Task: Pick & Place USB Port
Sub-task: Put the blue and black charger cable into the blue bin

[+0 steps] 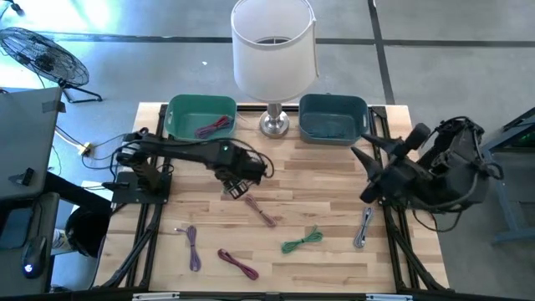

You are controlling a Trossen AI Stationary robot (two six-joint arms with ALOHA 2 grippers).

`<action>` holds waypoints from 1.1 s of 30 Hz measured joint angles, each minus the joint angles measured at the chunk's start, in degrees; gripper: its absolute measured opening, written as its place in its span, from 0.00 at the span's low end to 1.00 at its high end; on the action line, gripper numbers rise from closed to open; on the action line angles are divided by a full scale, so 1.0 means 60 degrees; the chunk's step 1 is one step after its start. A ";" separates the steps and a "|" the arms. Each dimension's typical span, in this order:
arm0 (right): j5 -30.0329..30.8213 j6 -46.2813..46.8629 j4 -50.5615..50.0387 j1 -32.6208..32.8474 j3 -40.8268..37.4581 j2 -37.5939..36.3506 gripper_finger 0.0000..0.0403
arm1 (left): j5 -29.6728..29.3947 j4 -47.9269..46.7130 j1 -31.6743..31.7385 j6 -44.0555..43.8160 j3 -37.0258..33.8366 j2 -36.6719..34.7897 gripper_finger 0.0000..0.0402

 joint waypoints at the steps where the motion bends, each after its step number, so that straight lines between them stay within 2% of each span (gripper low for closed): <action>1: 0.0000 0.0010 0.0000 0.0104 0.0000 0.0000 0.39 | 0.0217 0.0110 0.0169 0.0241 0.0000 0.0051 0.43; 4: 0.0003 0.0018 0.0000 0.0369 0.0000 0.0000 0.39 | 0.0419 0.0609 0.0595 0.1026 -0.0004 0.0087 0.43; 11: 0.0067 0.0208 0.0004 0.0668 0.0000 0.0000 0.39 | 0.0726 0.1198 0.1142 0.1787 -0.0259 0.0044 0.44; 15: 0.0250 0.0217 0.0004 0.0741 0.0000 0.0000 0.39 | 0.1364 0.1470 0.1380 0.1746 -0.1291 0.0066 0.44; 23: 0.0255 0.0200 0.0002 0.0754 0.0000 0.0002 0.39 | 0.2393 0.4546 0.1434 0.1785 -0.3760 0.0073 0.44; 27: 0.0239 0.0176 0.0000 0.0754 0.0000 0.0004 0.39 | 0.2207 0.5178 0.1434 0.1785 -0.4395 0.0073 0.44; 33: 0.0095 0.0066 -0.0084 0.0750 0.0000 0.0004 0.39 | 0.1631 0.5499 0.1437 0.1802 -0.4670 0.0066 0.44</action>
